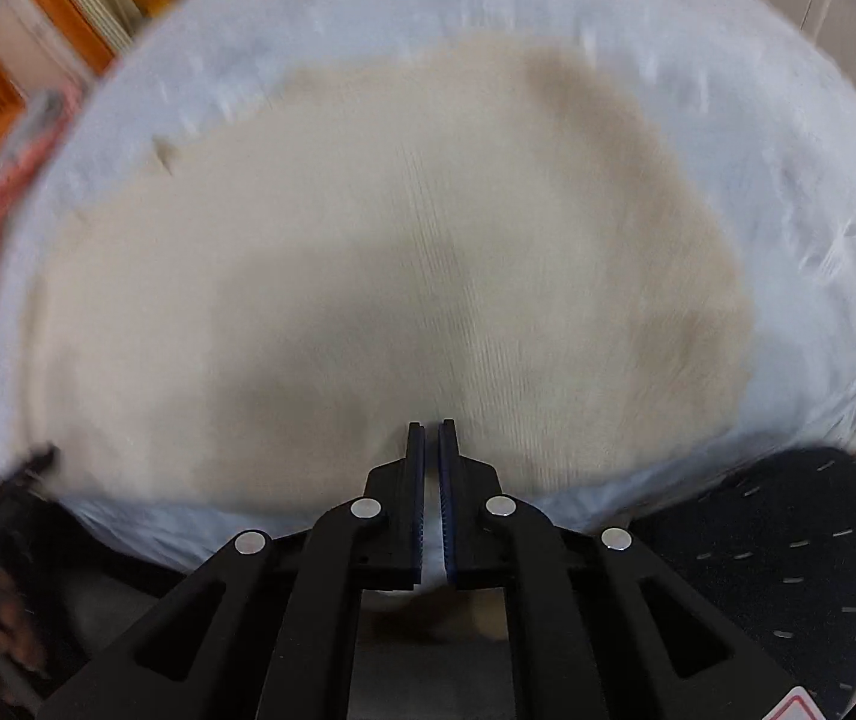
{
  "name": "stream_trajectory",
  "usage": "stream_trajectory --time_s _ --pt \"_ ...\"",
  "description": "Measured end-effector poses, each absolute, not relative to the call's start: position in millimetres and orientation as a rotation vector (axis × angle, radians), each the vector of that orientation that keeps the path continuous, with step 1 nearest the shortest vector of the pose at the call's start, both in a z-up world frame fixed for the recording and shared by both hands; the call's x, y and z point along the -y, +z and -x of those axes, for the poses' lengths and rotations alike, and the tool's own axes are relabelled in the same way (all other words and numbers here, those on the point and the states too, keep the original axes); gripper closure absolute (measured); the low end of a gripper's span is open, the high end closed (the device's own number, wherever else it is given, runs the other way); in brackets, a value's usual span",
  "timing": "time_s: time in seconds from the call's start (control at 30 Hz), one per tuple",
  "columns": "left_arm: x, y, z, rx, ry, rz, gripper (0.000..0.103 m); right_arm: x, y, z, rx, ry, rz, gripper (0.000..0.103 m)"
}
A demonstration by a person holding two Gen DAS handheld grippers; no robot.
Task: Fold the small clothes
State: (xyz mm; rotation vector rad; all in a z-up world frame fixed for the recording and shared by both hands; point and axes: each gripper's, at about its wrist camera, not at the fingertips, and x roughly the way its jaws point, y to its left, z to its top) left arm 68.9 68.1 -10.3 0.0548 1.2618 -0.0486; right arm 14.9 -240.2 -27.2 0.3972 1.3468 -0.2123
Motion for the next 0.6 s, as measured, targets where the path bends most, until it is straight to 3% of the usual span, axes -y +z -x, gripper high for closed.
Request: stream_trajectory --time_s 0.17,0.3,0.4,0.47,0.5,0.57,0.6 --pt "-69.4 -11.2 -67.5 -1.259 -0.049 -0.050 0.063 226.0 13.5 -13.0 -1.200 -0.146 -0.438 0.094" --pt "-68.2 -12.4 -66.9 -1.255 -0.049 -0.062 0.062 205.3 -28.2 -16.9 -1.348 -0.130 -0.344 0.094" --pt "-75.4 -0.9 -62.2 -1.231 -0.070 0.002 0.062 205.7 -23.3 -25.3 -1.319 -0.137 -0.354 0.094" --pt "-88.1 14.1 -63.6 -1.193 -0.095 0.118 0.059 216.7 -2.5 -22.9 -1.254 -0.119 -0.405 0.093" --pt "-92.2 20.2 -68.2 -1.178 -0.099 0.160 0.051 216.7 -2.5 -22.9 -1.254 -0.119 -0.405 0.093" --pt "-99.2 35.1 -91.7 -1.135 -0.092 0.203 0.046 233.9 18.5 -27.9 -1.169 -0.151 -0.395 0.088" --pt "-100.1 40.3 -103.9 -1.119 -0.087 0.204 0.045 247.4 28.8 -32.4 -1.125 -0.190 -0.385 0.074"
